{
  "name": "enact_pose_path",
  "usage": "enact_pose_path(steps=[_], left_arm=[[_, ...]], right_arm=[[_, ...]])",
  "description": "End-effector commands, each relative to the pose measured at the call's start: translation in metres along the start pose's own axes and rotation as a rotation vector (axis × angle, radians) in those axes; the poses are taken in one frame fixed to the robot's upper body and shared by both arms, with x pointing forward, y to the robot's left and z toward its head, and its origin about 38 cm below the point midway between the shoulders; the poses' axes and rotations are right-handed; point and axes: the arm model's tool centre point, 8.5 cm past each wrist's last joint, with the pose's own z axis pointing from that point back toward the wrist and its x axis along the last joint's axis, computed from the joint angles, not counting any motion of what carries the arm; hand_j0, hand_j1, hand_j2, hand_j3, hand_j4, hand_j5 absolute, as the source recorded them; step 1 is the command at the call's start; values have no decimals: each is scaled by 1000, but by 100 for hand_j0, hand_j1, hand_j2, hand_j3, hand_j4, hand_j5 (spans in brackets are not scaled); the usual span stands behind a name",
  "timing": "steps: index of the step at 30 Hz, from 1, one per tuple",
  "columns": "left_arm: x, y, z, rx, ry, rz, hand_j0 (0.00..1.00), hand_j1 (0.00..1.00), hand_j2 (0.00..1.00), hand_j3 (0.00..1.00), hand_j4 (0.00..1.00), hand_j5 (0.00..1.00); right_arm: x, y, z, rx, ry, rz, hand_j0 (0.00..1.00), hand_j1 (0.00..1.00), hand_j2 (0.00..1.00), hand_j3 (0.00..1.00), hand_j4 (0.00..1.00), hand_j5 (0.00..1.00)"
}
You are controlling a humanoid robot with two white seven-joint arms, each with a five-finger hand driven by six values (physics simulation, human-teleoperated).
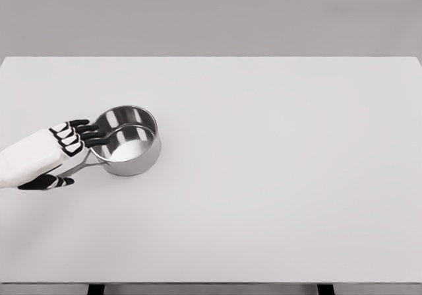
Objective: Rotate pot handle
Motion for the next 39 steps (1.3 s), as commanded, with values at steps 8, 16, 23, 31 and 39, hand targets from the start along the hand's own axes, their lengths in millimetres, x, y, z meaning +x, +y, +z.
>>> enact_pose_path(steps=[8, 16, 23, 31, 39], left_arm=[[-10, 7, 4, 6, 29, -38, 100, 100, 100, 100, 100, 100], [-15, 9, 7, 7, 44, -51, 100, 100, 100, 100, 100, 100], [-22, 8, 11, 0, 68, -51, 100, 100, 100, 100, 100, 100], [-32, 8, 17, -7, 103, -62, 100, 100, 100, 100, 100, 100], [-42, 4, 21, -2, 138, -56, 100, 100, 100, 100, 100, 100]], right_arm=[[0, 0, 0, 0, 0, 0, 100, 100, 100, 100, 100, 100], [0, 0, 0, 0, 0, 0, 100, 100, 100, 100, 100, 100], [0, 0, 0, 0, 0, 0, 100, 100, 100, 100, 100, 100], [0, 0, 0, 0, 0, 0, 100, 100, 100, 100, 100, 100], [0, 0, 0, 0, 0, 0, 100, 100, 100, 100, 100, 100]])
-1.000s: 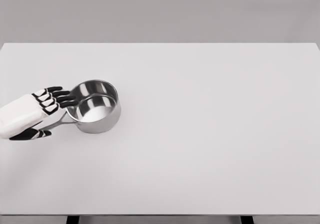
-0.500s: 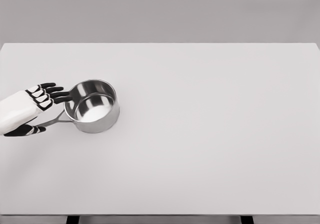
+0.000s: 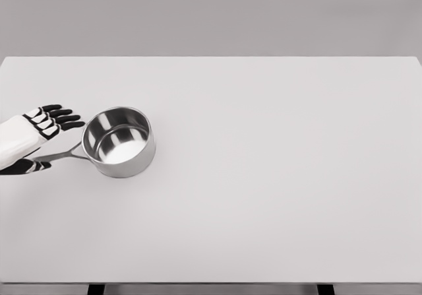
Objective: Rotate pot handle
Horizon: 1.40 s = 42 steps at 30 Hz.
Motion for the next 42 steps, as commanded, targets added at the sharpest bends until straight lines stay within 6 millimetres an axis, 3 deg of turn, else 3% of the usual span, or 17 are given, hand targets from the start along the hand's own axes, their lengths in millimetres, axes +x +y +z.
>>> enact_pose_path(steps=[1, 42], left_arm=[[-3, -1, 2, 2, 11, 7, 100, 100, 100, 100, 100, 100], [-30, -1, -6, 50, 91, -12, 100, 100, 100, 100, 100, 100]], right_arm=[[0, 0, 0, 0, 0, 0, 100, 100, 100, 100, 100, 100], [0, 0, 0, 0, 0, 0, 100, 100, 100, 100, 100, 100]])
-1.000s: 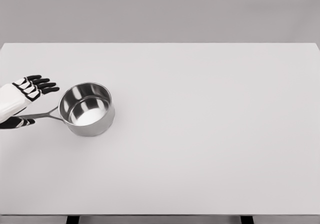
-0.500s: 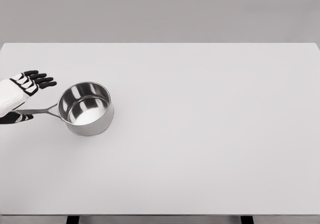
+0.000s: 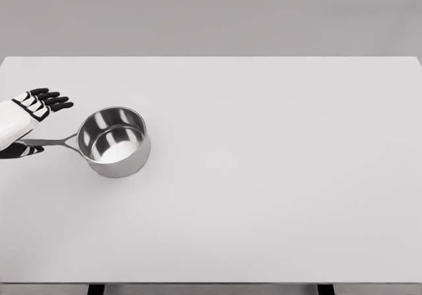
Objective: Rotate pot handle
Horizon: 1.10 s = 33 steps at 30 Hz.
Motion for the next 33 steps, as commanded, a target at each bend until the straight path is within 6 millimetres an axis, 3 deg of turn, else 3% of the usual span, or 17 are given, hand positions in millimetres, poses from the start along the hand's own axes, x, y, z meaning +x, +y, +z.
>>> enact_pose_path(steps=[1, 33], left_arm=[[-1, 0, 0, 2, 3, 4, 100, 100, 100, 100, 100, 100], [-3, -3, -7, 23, 13, 0, 100, 100, 100, 100, 100, 100]], right_arm=[[0, 0, 0, 0, 0, 0, 100, 100, 100, 100, 100, 100], [0, 0, 0, 0, 0, 0, 100, 100, 100, 100, 100, 100]])
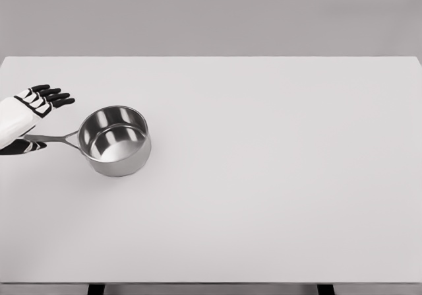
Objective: Rotate pot handle
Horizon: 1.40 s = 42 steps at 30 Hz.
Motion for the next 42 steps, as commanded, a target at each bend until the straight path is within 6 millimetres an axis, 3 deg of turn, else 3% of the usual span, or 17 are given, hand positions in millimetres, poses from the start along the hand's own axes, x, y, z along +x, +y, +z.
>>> enact_pose_path(steps=[1, 27, 38, 40, 42], left_arm=[[0, 0, 0, 0, -1, 2, 100, 100, 100, 100, 100, 100], [-3, -4, -7, 19, 14, 0, 100, 100, 100, 100, 100, 100], [4, -13, -5, -13, -7, 16, 100, 100, 100, 100, 100, 100], [8, -11, -7, -2, -19, 18, 100, 100, 100, 100, 100, 100], [13, 12, -5, 11, -58, -17, 100, 100, 100, 100, 100, 100]], right_arm=[[0, 0, 0, 0, 0, 0, 100, 100, 100, 100, 100, 100], [0, 0, 0, 0, 0, 0, 100, 100, 100, 100, 100, 100], [0, 0, 0, 0, 0, 0, 100, 100, 100, 100, 100, 100], [0, 0, 0, 0, 0, 0, 100, 100, 100, 100, 100, 100], [0, 0, 0, 0, 0, 0, 100, 100, 100, 100, 100, 100]])
